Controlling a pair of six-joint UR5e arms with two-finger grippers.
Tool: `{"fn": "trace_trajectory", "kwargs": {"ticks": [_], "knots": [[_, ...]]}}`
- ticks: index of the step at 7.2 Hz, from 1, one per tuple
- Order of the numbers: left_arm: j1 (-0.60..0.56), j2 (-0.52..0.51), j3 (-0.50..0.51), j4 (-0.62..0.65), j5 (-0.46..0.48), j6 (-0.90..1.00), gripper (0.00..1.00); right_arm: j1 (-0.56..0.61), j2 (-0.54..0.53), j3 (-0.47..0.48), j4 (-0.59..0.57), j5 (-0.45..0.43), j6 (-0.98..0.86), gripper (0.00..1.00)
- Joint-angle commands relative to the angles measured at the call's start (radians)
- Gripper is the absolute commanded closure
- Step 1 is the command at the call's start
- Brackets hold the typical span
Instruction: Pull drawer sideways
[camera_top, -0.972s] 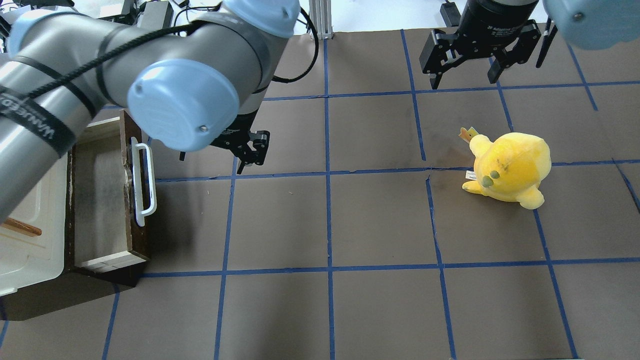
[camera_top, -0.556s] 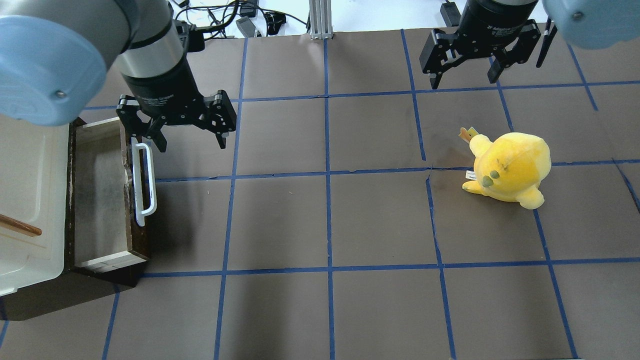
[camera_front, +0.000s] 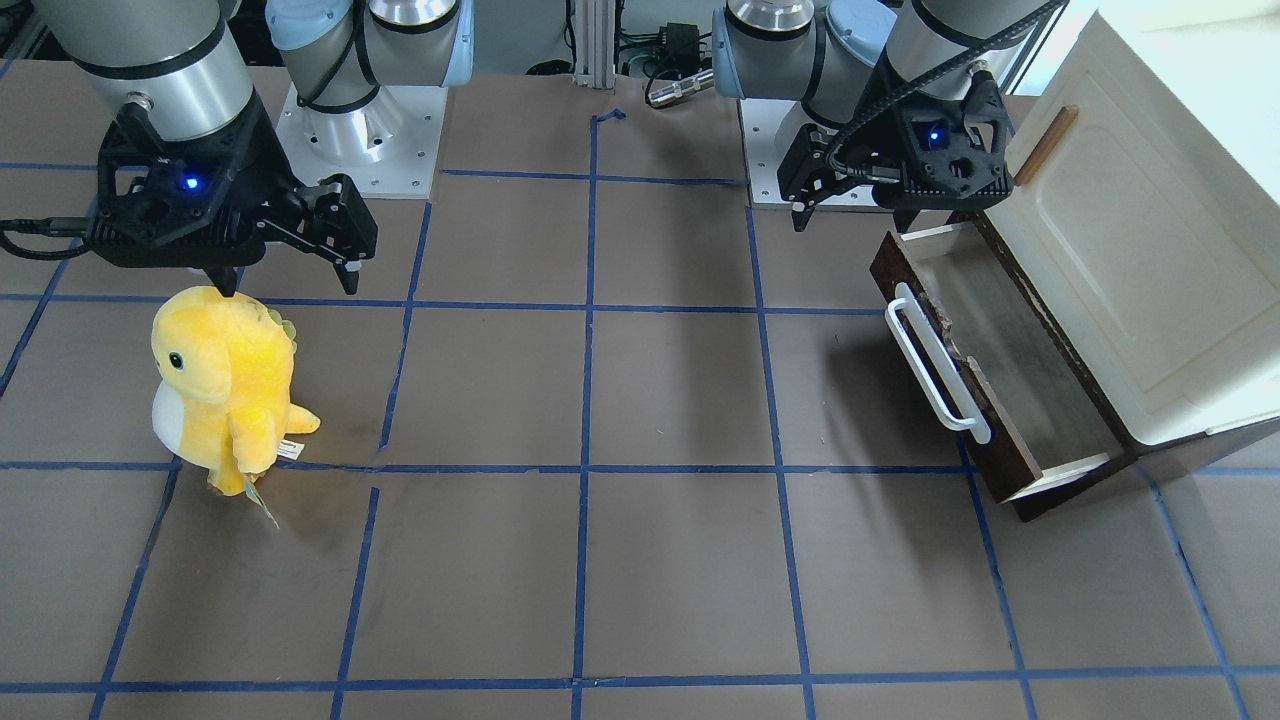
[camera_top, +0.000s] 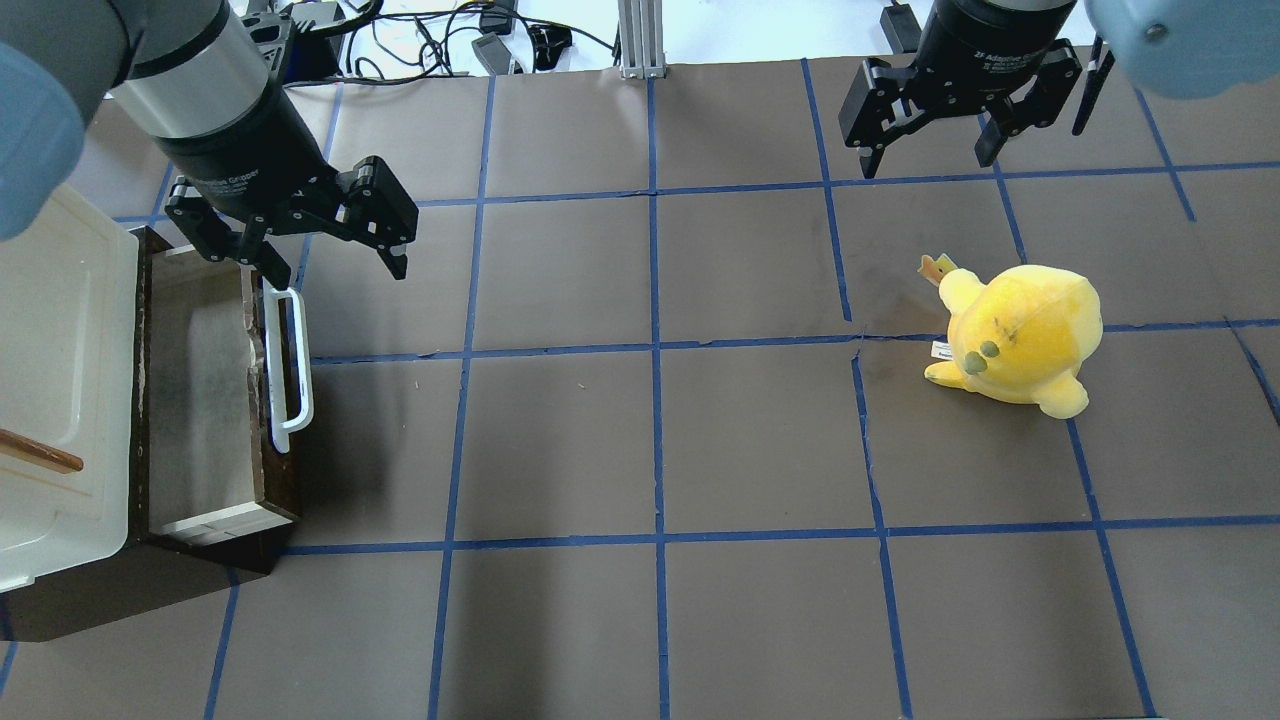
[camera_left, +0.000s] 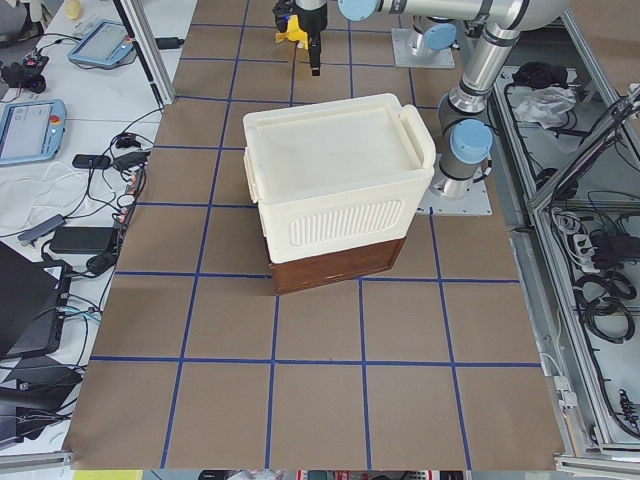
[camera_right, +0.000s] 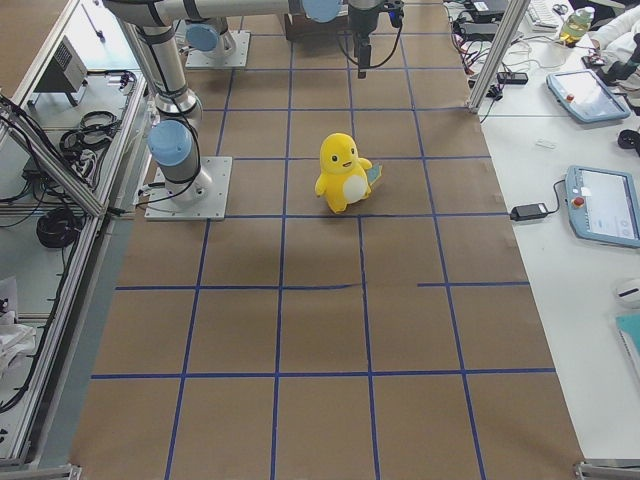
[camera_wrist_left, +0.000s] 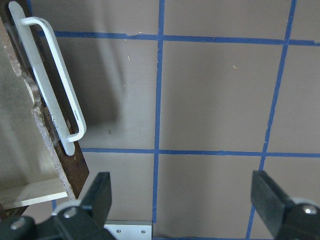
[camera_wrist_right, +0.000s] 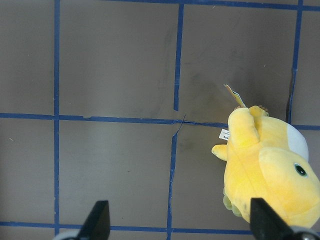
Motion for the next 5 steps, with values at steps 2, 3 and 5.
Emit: {"fn": "trace_trajectory", "kwargs": {"ticks": [2,3,5], "knots": [[0.001,-0.007,-0.002,0.094,0.003,0.046,0.00,0.000,0.000,0.000,0.000,0.000,-0.001,0.00],[0.001,-0.010,-0.002,0.119,0.002,0.051,0.00,0.000,0.000,0.000,0.000,0.000,0.000,0.00],[0.002,-0.008,-0.002,0.119,0.003,0.052,0.00,0.000,0.000,0.000,0.000,0.000,0.000,0.00]]}}
